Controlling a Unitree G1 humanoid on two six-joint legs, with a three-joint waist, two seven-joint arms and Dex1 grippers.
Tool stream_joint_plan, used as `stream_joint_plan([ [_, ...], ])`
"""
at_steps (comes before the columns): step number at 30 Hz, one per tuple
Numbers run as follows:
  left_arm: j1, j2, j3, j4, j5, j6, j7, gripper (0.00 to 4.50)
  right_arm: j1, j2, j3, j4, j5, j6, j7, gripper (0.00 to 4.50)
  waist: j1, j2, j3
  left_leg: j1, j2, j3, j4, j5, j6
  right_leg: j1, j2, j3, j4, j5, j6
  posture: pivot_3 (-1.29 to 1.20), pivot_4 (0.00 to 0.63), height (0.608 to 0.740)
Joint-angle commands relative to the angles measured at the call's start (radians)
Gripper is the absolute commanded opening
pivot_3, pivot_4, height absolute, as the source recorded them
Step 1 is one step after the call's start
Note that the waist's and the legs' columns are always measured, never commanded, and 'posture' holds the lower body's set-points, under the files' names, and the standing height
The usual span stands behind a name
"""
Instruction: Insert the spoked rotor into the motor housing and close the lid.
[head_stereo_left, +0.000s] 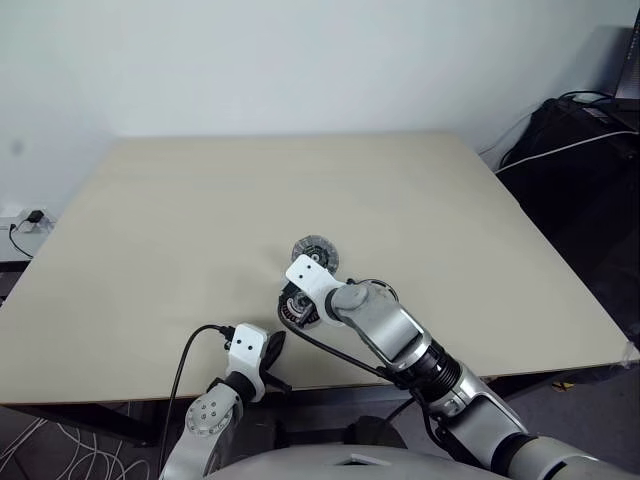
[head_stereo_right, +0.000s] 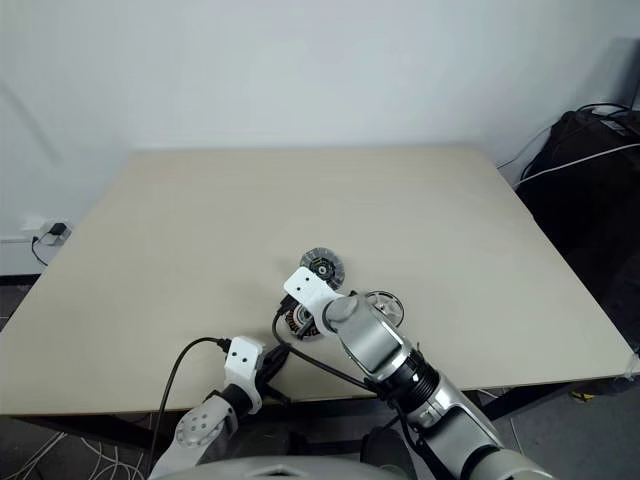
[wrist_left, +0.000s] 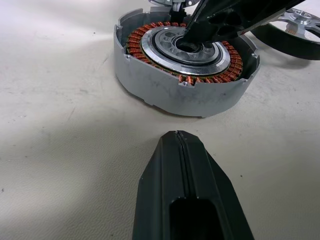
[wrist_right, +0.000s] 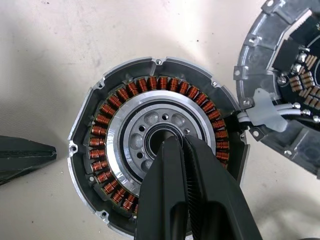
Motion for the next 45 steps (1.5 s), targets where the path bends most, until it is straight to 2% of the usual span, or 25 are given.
stream_joint_plan([
  [1, -0.011, -0.005, 0.001, -0.014, -0.002, -0.022, -0.002, 0.00, -0.018, -0.004, -0.004, -0.035, -0.011, -0.022, -0.008, 0.03, 0.000, 0.000, 0.000, 0.000, 0.000, 0.000, 0.000, 0.000, 0.000, 0.000, 0.000, 0.000, 0.000, 0.000, 0.000, 0.00, 0.000, 0.740],
  [14, -0.012, -0.009, 0.003, 0.010, -0.003, -0.037, -0.003, 0.00, -0.031, -0.101, 0.098, -0.088, -0.032, -0.171, 0.067, 0.03, 0.000, 0.000, 0.001, -0.002, 0.000, 0.000, 0.000, 0.000, 0.000, -0.002, 0.000, 0.000, 0.000, 0.000, 0.000, 0.00, 0.000, 0.740],
  [27, -0.008, -0.009, -0.005, -0.029, -0.002, -0.005, 0.001, 0.00, -0.038, -0.172, 0.178, -0.066, -0.121, -0.330, 0.150, 0.03, 0.001, 0.000, 0.001, -0.003, 0.000, 0.000, 0.001, 0.000, 0.000, -0.003, 0.000, 0.000, 0.000, 0.000, 0.000, 0.00, 0.000, 0.740],
  [36, -0.006, -0.005, -0.003, -0.030, -0.005, -0.005, -0.003, 0.00, 0.016, -0.136, 0.141, 0.038, -0.178, -0.336, 0.079, 0.03, 0.001, -0.001, 0.000, -0.002, 0.000, 0.000, 0.002, 0.000, 0.000, -0.002, 0.000, 0.000, 0.001, 0.000, -0.001, 0.00, 0.000, 0.740],
  [45, -0.010, -0.005, -0.007, -0.038, -0.003, 0.007, -0.003, 0.00, 0.025, -0.169, 0.188, 0.036, -0.259, -0.430, 0.081, 0.03, 0.008, -0.001, 0.001, 0.001, 0.000, 0.000, 0.002, 0.000, 0.000, 0.002, 0.000, -0.003, 0.001, 0.005, -0.001, 0.00, 0.000, 0.740],
])
